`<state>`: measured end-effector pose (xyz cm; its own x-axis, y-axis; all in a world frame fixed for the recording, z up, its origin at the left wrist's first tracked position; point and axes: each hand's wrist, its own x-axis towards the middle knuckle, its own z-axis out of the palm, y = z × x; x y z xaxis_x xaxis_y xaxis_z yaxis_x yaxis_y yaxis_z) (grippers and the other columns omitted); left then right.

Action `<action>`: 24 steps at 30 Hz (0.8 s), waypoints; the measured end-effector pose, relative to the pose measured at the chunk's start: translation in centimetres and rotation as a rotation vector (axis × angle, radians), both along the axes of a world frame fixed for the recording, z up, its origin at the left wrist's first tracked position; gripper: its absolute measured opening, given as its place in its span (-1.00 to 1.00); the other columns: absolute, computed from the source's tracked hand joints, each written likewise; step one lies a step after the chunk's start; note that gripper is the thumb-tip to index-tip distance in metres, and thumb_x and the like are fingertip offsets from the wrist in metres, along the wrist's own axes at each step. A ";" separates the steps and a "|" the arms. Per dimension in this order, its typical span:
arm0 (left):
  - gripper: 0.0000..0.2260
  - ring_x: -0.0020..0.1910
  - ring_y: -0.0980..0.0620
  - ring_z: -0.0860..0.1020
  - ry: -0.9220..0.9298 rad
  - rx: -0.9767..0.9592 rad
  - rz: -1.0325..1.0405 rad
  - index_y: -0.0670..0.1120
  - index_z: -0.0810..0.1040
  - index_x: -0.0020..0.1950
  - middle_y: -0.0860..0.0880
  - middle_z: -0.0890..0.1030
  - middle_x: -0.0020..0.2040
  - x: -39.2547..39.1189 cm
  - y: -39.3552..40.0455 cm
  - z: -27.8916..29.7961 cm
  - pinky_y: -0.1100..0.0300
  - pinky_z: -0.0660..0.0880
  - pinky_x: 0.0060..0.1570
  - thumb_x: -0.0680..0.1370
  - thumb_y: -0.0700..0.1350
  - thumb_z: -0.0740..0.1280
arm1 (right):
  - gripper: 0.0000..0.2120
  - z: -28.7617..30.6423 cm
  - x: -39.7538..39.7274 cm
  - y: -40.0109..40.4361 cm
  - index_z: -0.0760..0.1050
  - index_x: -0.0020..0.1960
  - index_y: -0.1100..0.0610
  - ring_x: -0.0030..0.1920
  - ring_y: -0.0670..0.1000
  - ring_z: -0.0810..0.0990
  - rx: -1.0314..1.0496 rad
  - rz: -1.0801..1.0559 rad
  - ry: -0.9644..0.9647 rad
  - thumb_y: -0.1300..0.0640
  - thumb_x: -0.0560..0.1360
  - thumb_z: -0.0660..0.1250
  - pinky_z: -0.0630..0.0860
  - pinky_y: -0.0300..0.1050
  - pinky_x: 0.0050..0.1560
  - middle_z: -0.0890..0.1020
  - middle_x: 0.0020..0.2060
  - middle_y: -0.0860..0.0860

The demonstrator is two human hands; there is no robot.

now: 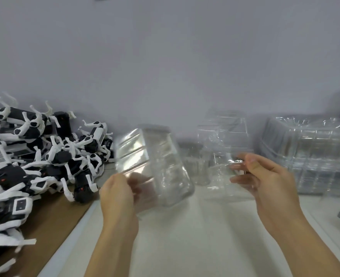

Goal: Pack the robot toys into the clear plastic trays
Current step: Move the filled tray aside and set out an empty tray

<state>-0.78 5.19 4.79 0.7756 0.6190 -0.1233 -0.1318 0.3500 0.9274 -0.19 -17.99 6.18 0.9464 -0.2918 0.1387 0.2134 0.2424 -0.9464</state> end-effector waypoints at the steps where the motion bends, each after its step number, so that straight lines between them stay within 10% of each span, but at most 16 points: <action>1: -0.85 -0.37 -0.04 0.48 0.025 -0.112 0.035 -0.12 0.54 -0.13 0.04 0.58 -0.44 -0.1 0.4 -0.2 0.03 0.44 -0.22 0.51 -0.20 0.18 | -0.84 0.0 0.0 0.1 0.65 -0.06 0.15 -0.41 0.02 0.63 0.004 -0.005 -0.006 0.18 0.59 0.30 0.52 -0.13 -0.17 0.71 -0.22 0.09; 4: -0.65 -0.24 -0.02 0.59 0.000 -0.361 -0.007 -0.09 0.54 0.08 0.02 0.64 -0.13 0.0 1.1 -0.4 0.06 0.53 -0.10 0.47 0.14 0.32 | -0.84 -0.1 0.0 0.5 0.65 -0.07 0.14 -0.41 0.03 0.62 0.008 -0.010 -0.020 0.19 0.59 0.30 0.51 -0.17 -0.21 0.71 -0.23 0.09; 8: -0.21 0.26 -0.12 0.56 0.167 -0.117 -0.086 0.08 0.41 0.46 -0.05 0.55 0.32 0.7 1.5 -1.8 -0.09 0.49 0.23 0.29 0.28 0.54 | -0.84 -0.2 0.0 0.4 0.65 -0.06 0.14 -0.41 0.02 0.62 0.016 -0.018 -0.027 0.18 0.60 0.30 0.51 -0.12 -0.17 0.71 -0.22 0.08; 24: -0.48 0.32 -0.27 0.29 0.455 0.657 0.160 -0.14 0.30 0.35 -0.29 0.29 0.36 0.5 0.5 -2.1 -0.18 0.39 0.22 0.53 0.04 0.42 | -0.63 -0.2 -0.1 -0.3 0.70 -0.25 0.08 -0.44 -0.07 0.52 0.249 0.070 -0.100 0.13 0.62 0.21 0.49 -0.29 -0.39 0.62 -0.36 0.00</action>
